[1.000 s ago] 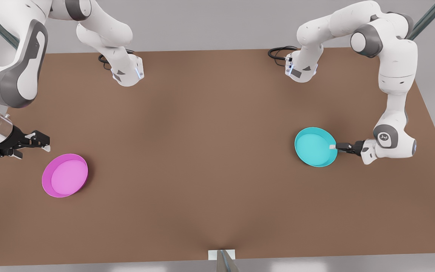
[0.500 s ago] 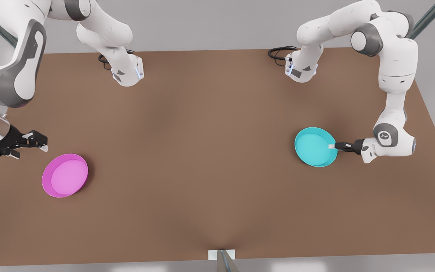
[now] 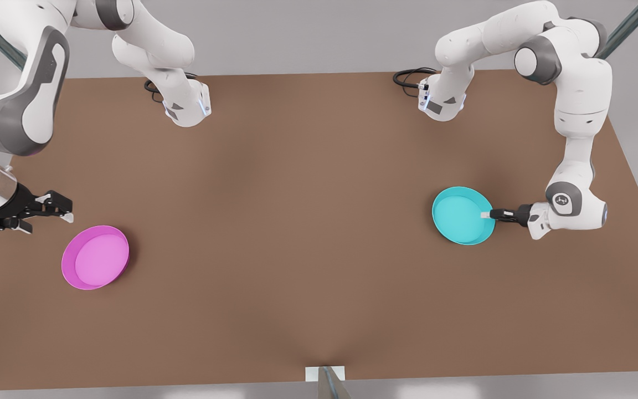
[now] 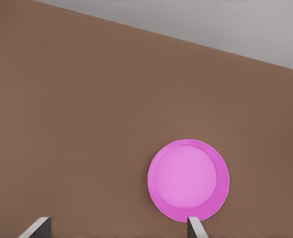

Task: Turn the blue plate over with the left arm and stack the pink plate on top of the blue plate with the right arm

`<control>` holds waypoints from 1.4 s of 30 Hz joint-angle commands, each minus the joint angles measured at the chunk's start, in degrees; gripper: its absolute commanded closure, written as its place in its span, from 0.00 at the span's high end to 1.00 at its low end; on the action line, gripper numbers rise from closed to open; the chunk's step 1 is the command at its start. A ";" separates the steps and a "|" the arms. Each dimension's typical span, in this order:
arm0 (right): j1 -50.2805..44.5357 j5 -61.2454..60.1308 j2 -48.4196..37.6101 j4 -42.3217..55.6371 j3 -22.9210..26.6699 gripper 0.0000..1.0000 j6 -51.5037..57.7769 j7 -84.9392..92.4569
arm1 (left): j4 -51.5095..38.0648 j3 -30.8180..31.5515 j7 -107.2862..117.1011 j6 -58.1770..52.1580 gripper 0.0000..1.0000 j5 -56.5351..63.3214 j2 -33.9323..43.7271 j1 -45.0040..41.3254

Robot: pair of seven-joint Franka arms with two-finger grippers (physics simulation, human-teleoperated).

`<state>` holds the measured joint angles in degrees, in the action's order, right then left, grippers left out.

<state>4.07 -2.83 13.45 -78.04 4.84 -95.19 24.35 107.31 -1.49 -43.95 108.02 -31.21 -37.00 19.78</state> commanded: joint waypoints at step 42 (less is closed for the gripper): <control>1.47 -5.34 3.77 -0.71 0.88 1.00 -2.20 0.70 | -0.08 0.00 0.00 -0.35 0.23 0.27 -0.53 0.00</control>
<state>5.56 -8.14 17.23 -78.75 5.71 -97.38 25.05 107.23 -1.44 -43.94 107.51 -30.21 -37.53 19.74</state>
